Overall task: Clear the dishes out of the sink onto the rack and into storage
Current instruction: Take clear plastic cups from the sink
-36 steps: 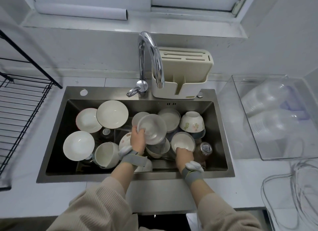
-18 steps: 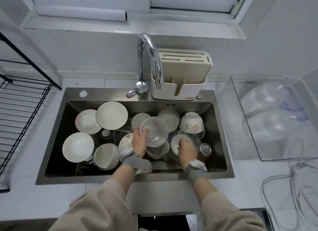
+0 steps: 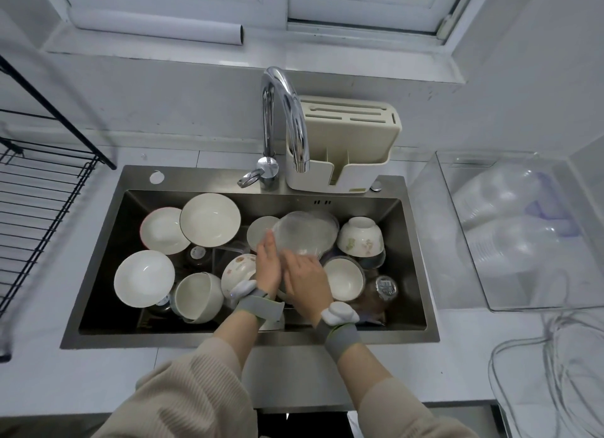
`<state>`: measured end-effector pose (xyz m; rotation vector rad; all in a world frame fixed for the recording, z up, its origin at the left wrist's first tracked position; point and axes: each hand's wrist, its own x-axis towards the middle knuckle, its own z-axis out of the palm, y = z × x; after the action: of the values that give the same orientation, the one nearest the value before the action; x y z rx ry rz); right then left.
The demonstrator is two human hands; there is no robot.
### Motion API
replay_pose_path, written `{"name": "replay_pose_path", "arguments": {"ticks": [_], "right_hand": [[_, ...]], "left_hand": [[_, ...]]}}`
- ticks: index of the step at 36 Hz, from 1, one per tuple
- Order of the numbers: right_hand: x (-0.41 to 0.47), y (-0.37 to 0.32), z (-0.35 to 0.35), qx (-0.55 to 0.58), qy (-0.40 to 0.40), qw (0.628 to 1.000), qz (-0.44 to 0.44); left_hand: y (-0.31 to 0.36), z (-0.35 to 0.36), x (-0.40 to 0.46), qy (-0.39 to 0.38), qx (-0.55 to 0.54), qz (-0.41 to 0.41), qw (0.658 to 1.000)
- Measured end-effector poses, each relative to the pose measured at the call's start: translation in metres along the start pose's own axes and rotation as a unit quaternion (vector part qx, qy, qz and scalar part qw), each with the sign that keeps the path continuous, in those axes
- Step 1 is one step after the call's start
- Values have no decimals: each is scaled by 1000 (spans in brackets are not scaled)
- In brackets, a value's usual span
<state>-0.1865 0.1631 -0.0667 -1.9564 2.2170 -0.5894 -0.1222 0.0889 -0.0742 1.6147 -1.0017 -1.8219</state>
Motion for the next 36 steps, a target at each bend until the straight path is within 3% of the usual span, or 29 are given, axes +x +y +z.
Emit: {"name": "replay_pose_path", "arguments": {"ticks": [2,7,10,13,16,18,20,21,23,25,27,29,34,36], "right_hand": [[-1,0,1,37,-41,998,9],[0,-2,-5,76,-33,996,19],[1,2,-6,91,-51,994,41],[-1,5,-7,89,-54,994,39],[-12,14,-6,26,64,997,46],[-20,25,-2,-17,152,981,118],[-28,38,1,-35,182,957,225],[-32,45,4,-34,150,950,271],[-41,61,12,-10,-23,946,322],[-48,71,20,2,-215,919,331],[-53,75,23,-47,-319,897,302],[-52,75,22,-86,-332,899,274],[-45,75,17,-121,-276,915,268],[-44,77,16,-108,-248,922,276]], "left_hand": [[-2,-2,-2,-17,-45,-16,999],[-9,-10,-4,-44,-89,-75,992],[-11,-8,-7,-37,-42,-45,997],[-12,-7,-6,-15,80,22,996],[-11,-9,-2,33,127,40,991],[-4,-11,-1,59,120,53,990],[3,-15,1,79,109,67,989],[7,-18,3,87,96,67,989],[13,-23,7,97,71,53,991],[17,-24,9,101,62,36,992],[20,-23,6,95,57,29,993],[19,-22,2,83,64,20,994],[8,-22,-1,37,185,28,982],[4,-22,-1,37,181,28,982]]}}
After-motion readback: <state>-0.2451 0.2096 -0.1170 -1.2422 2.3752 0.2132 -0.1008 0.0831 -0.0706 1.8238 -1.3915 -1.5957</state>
